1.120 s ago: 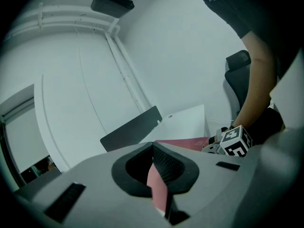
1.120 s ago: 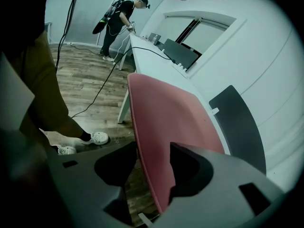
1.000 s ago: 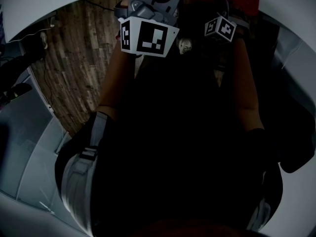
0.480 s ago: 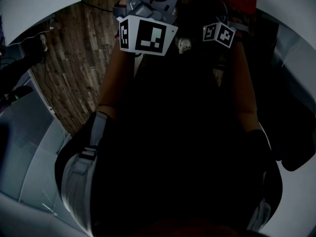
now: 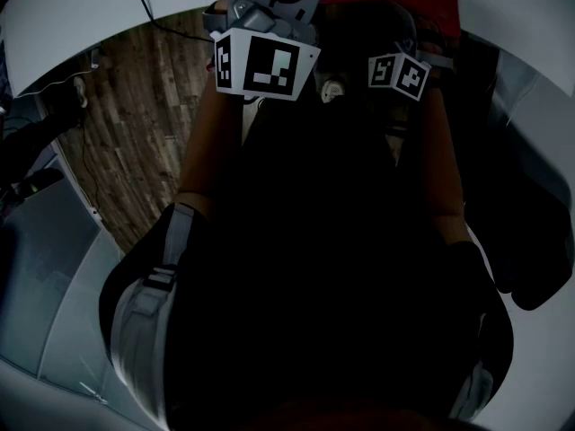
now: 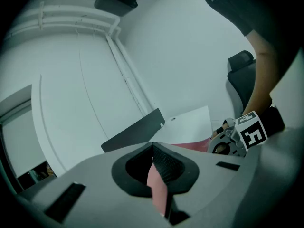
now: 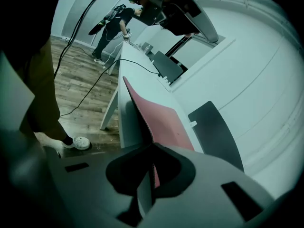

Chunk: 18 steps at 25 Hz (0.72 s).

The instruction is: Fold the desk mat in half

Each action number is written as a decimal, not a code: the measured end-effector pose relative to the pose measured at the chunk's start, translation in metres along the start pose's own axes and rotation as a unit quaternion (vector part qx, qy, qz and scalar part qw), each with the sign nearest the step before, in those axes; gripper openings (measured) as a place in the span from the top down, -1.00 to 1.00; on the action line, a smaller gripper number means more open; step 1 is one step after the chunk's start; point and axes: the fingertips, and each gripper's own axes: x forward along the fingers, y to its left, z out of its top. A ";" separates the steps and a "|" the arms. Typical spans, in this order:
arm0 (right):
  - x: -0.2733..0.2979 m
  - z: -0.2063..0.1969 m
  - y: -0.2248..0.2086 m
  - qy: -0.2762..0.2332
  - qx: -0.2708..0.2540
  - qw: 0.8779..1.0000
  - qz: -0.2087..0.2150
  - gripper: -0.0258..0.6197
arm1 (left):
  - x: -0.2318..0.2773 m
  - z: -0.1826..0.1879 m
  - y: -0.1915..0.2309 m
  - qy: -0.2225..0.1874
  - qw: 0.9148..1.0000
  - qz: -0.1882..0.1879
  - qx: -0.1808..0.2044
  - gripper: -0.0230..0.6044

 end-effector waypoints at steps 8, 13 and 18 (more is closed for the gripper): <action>0.005 0.007 -0.043 0.006 0.011 0.999 -0.037 0.80 | 0.019 0.003 0.027 -0.015 1.000 -0.004 -0.002 0.89; 0.013 0.008 -0.062 0.015 0.023 0.998 -0.059 0.80 | 0.030 0.002 0.038 -0.022 1.000 -0.011 0.003 0.89; 0.027 0.026 -0.085 0.030 0.034 0.996 -0.079 0.80 | 0.034 -0.006 0.064 -0.033 0.999 -0.020 -0.001 0.89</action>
